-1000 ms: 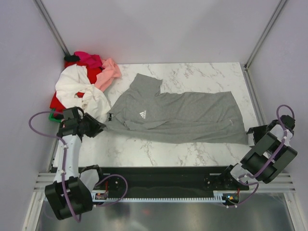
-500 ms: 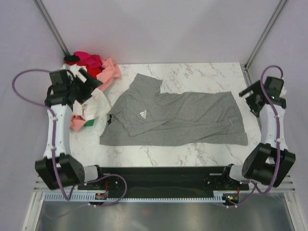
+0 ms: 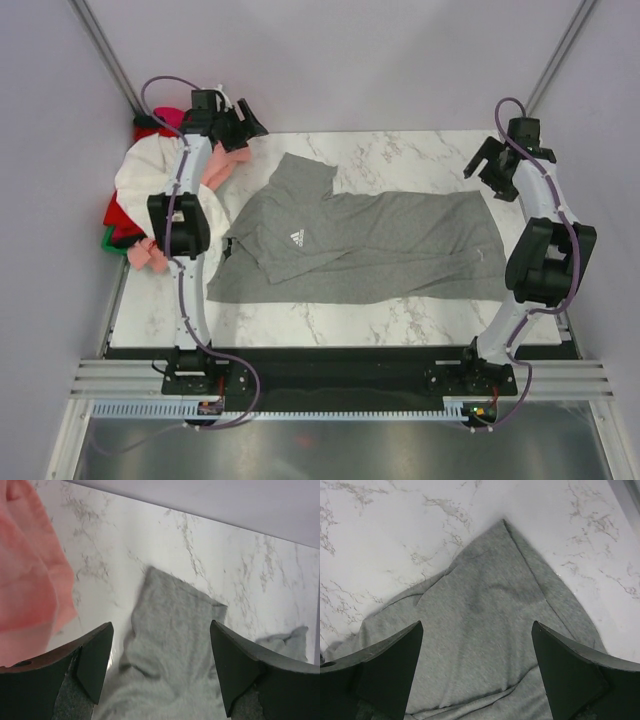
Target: Fold and stack the t-shirts
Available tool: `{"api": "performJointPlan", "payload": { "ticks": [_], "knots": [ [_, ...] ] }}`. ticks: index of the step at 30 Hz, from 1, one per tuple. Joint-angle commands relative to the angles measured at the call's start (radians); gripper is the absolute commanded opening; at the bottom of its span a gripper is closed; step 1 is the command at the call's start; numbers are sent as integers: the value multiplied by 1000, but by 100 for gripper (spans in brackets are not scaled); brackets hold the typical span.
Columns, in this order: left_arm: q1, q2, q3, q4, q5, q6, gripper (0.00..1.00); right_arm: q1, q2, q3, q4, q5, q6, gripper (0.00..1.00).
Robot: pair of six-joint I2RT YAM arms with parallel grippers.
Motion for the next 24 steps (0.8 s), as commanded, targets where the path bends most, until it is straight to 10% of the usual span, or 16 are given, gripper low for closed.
{"api": "performJointPlan", "payload": {
  "ticks": [1, 14, 24],
  "knots": [
    [-45, 175, 195, 17, 4, 8, 85, 29, 5, 65, -3, -5, -37, 97],
    [-114, 387, 176, 239, -97, -195, 93, 70, -41, -76, 66, 19, -40, 97],
    [-132, 404, 147, 261, -138, -264, 75, 24, 36, -62, 85, 85, -53, 98]
  ]
}}
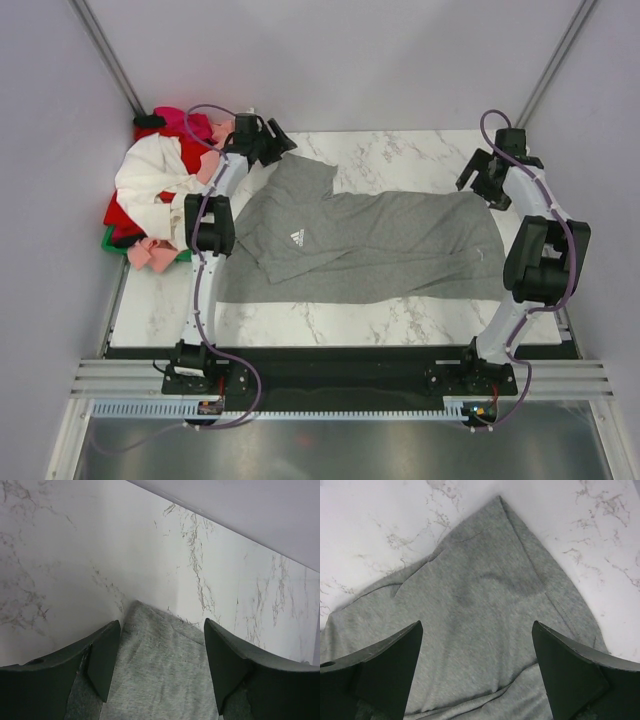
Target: Fold and stack the t-shirts
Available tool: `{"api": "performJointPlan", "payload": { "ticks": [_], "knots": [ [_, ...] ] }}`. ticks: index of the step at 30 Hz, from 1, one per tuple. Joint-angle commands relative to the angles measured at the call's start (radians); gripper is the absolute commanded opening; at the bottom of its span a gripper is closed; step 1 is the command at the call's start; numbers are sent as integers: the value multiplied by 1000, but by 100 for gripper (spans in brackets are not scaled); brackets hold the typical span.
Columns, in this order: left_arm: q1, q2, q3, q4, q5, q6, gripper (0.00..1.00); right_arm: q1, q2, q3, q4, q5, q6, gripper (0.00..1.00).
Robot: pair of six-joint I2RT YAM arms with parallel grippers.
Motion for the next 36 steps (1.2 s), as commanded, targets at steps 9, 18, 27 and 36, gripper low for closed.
{"api": "performJointPlan", "payload": {
  "ticks": [9, 18, 27, 36],
  "knots": [
    [-8, 53, -17, 22, 26, -95, 52, -110, 174, 139, 51, 11, -15, 93],
    [13, 30, -96, 107, 37, -143, 2, -119, 347, 277, 65, -4, -31, 82],
    [13, 25, -109, 114, 47, -137, 2, -116, 438, 357, 110, -47, -26, 74],
    [15, 25, -110, 118, 58, -134, 2, -73, 443, 316, 139, -54, -41, 60]
  ]
}}
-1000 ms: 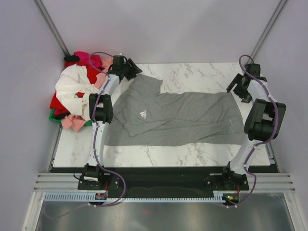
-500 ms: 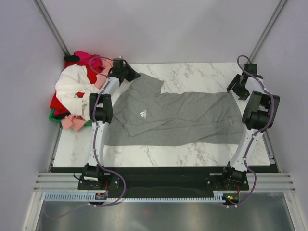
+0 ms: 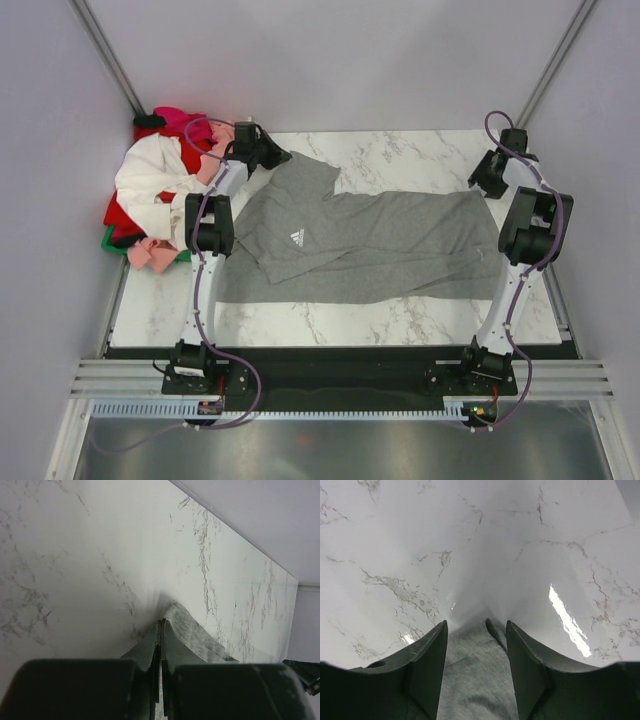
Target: Fold and stack the t-shirts
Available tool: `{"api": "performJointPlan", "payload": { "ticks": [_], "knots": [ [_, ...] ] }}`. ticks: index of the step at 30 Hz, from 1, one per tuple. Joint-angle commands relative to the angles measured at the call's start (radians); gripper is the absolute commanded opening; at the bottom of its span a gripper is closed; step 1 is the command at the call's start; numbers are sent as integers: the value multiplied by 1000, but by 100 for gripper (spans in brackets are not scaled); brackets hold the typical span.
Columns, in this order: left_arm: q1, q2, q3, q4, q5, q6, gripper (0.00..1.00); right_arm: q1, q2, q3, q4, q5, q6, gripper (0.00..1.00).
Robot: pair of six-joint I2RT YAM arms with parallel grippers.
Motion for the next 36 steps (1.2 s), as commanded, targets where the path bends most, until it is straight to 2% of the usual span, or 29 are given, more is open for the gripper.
{"api": "performJointPlan", "payload": {
  "ticks": [1, 4, 8, 9, 11, 16, 20, 29, 33, 36],
  "knots": [
    [5, 7, -20, -21, 2, -4, 2, 22, -1, -36, 48, -4, -12, 58],
    [6, 7, -20, -16, 8, -4, 2, 22, -8, -66, 62, -4, -15, 49],
    [6, 5, -20, -10, 2, -10, 2, 23, -13, -60, 64, 0, -18, 31],
    [6, 2, -23, -5, -4, -12, 2, 22, -11, -53, 65, -1, -21, 18],
    [14, 2, -22, 30, 17, -19, 2, 22, -10, -35, 58, 0, -12, 1],
    [48, -51, -32, 58, 169, -134, 2, 25, -54, -24, 50, -21, 11, 0],
    [48, -208, -141, 73, 162, -115, 2, 34, -109, -26, 50, -58, 11, 0],
    [56, -505, -365, 55, 157, -65, 2, 36, -266, -176, 87, -101, 41, 0],
    [59, -643, -489, 33, 153, -38, 2, 36, -349, -233, 84, -93, 44, 0],
    [69, -802, -711, 39, 119, -10, 2, 19, -430, -312, 99, -122, 38, 0]
  ]
}}
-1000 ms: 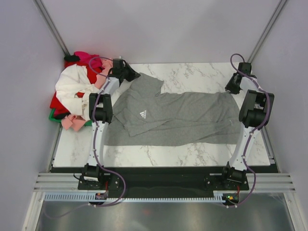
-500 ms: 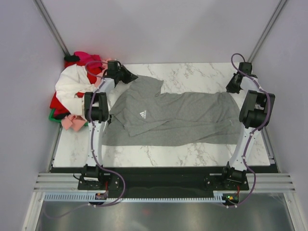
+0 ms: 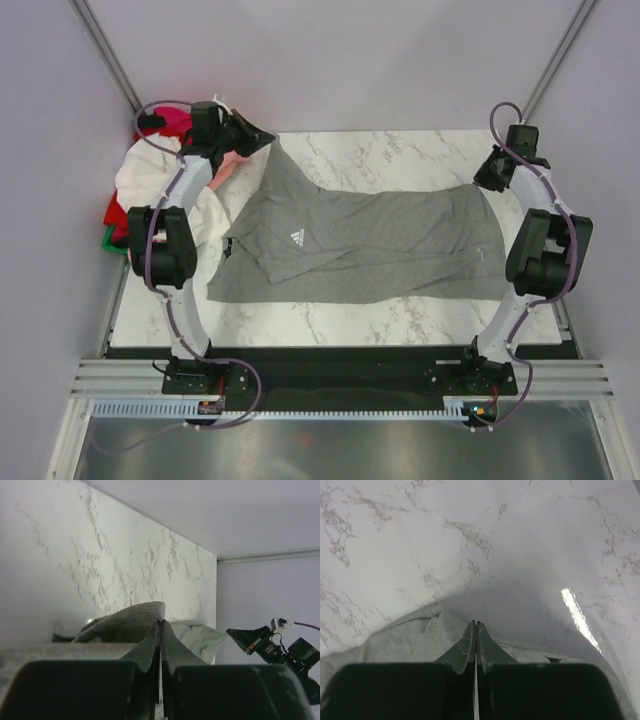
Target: Fold and stack the t-shirts
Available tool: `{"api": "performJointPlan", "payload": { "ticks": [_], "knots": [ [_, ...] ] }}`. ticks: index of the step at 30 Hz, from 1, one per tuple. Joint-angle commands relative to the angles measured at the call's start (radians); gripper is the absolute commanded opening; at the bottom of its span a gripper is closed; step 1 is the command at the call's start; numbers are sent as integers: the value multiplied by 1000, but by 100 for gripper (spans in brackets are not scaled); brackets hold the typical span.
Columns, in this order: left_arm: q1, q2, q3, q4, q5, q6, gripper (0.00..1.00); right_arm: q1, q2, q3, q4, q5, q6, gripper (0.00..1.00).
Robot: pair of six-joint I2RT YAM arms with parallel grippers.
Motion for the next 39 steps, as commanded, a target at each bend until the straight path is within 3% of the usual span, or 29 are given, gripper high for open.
{"api": "performJointPlan", "payload": {
  "ticks": [1, 5, 10, 16, 20, 23, 33, 38, 39],
  "knots": [
    [16, -183, -205, 17, -20, 65, 2, -23, -118, -84, 44, -68, 12, 0],
    [27, -368, -396, 20, -35, 119, 2, -91, -249, -268, 144, -174, 54, 0],
    [27, -624, -640, 14, -60, 189, 2, -108, -357, -385, 160, -158, 71, 0],
    [29, -928, -895, -48, -251, 249, 2, -219, -463, -551, 252, -248, 150, 0],
    [30, -1160, -1016, -129, -431, 253, 2, -235, -465, -575, 270, -257, 164, 0],
    [35, -1225, -1084, -170, -491, 251, 2, -256, -448, -589, 285, -267, 184, 0],
    [49, -1312, -1194, -212, -503, 196, 2, -328, -449, -672, 348, -330, 255, 0],
    [50, -1410, -1228, -316, -614, 124, 2, -330, -521, -772, 354, -299, 290, 0],
    [50, -1429, -1234, -339, -626, 107, 11, -330, -537, -793, 354, -291, 295, 0]
  ]
}}
